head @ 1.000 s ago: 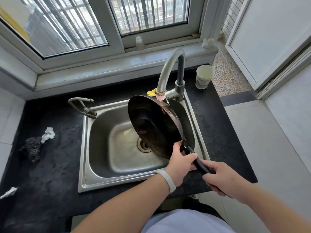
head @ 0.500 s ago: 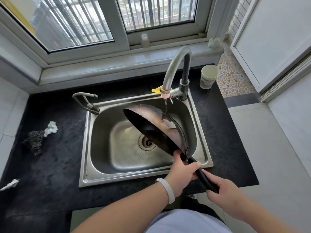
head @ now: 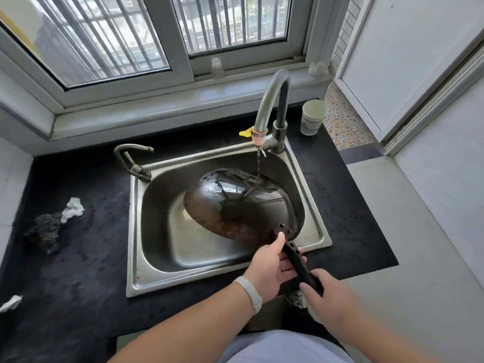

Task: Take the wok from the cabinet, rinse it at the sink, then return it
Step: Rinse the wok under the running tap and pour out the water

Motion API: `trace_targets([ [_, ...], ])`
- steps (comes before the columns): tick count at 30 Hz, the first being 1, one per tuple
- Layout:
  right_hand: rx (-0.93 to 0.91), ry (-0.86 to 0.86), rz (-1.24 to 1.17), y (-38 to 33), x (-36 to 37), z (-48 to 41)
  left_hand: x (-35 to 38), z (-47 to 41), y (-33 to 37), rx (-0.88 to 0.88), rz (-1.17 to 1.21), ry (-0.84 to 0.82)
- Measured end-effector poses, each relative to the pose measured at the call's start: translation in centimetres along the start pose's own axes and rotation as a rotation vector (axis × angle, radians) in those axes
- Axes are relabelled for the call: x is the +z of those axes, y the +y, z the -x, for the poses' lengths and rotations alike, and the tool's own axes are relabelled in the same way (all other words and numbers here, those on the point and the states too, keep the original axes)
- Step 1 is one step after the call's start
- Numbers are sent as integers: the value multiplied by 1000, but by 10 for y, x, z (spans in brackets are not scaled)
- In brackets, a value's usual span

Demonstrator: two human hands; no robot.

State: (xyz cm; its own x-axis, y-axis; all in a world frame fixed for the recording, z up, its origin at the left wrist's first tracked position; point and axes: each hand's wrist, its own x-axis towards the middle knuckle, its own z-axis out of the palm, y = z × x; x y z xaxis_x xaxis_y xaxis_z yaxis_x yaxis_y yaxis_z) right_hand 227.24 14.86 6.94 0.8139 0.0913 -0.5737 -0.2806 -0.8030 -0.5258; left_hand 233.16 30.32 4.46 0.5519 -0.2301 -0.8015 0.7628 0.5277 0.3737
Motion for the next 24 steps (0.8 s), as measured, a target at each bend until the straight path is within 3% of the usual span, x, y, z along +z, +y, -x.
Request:
trace_targets([
  [4,138,-173,-209,-2,9,6,-15,9,-2,-47,19,-116],
  [10,74,78,-87,-9,34,25,-33,18,-3,-48,-11,-211],
  [24,62,150,-27,-20,20,60,-12,48,-15,8,-86,-286],
])
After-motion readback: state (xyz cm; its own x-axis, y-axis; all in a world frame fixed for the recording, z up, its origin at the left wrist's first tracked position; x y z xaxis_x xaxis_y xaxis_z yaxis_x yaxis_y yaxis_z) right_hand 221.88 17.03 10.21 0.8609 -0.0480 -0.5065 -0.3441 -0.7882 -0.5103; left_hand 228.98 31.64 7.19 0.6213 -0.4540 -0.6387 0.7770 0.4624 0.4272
